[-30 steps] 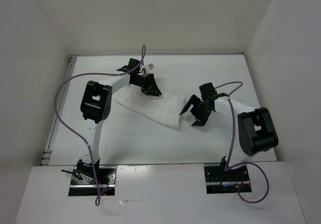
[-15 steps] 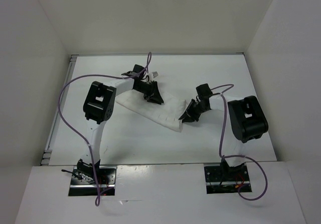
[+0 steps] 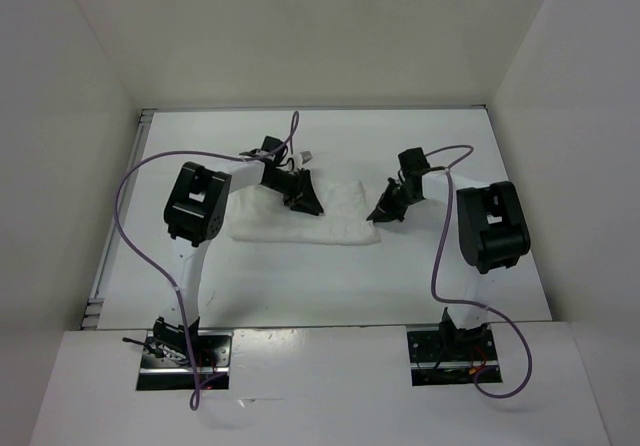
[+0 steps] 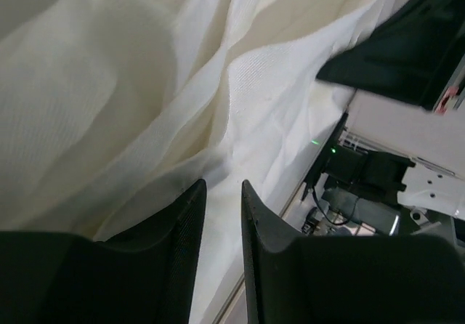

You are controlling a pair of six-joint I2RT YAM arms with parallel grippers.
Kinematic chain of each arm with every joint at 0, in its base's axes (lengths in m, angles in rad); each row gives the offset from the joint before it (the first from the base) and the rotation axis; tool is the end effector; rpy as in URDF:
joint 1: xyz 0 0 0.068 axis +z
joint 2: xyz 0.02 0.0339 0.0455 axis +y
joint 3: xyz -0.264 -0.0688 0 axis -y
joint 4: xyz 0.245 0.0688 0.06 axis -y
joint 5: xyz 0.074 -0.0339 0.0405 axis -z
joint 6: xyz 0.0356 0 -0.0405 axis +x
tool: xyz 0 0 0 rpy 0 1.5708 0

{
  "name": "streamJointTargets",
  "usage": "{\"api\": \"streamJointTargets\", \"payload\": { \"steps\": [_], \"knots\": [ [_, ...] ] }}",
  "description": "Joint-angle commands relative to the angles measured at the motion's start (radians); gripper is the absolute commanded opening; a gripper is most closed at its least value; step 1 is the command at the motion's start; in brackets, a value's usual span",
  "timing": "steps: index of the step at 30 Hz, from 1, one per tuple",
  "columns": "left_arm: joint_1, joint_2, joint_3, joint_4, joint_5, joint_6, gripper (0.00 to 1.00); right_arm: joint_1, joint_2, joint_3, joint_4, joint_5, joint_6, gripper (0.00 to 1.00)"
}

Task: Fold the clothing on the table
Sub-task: Fold the skirt

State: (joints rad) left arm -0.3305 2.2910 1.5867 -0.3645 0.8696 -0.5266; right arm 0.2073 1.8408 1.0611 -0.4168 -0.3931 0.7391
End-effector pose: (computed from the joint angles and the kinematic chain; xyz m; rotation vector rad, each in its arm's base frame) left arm 0.4323 -0.1771 0.1140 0.0557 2.7181 -1.4281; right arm 0.3357 0.0845 0.1389 0.6545 2.8179 0.7618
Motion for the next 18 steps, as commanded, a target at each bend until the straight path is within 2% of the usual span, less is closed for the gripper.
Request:
{"api": "streamJointTargets", "payload": {
  "steps": [1, 6, 11, 18],
  "knots": [
    [-0.01, -0.012, -0.045, -0.021, 0.002, 0.028, 0.35, -0.098, -0.012, 0.059, -0.099, 0.111, -0.119, 0.0],
    [-0.019, 0.01, -0.008, -0.042, 0.032, 0.039, 0.35, -0.148, 0.011, 0.12, -0.119, 0.048, -0.159, 0.0],
    [0.001, -0.151, 0.051, -0.079, 0.052, 0.053, 0.37, -0.138, 0.021, 0.131, -0.1, 0.027, -0.159, 0.0],
    [-0.008, -0.228, 0.016, -0.114, 0.052, 0.074, 0.37, -0.129, 0.021, 0.112, -0.091, 0.017, -0.159, 0.0]
  ]
}}
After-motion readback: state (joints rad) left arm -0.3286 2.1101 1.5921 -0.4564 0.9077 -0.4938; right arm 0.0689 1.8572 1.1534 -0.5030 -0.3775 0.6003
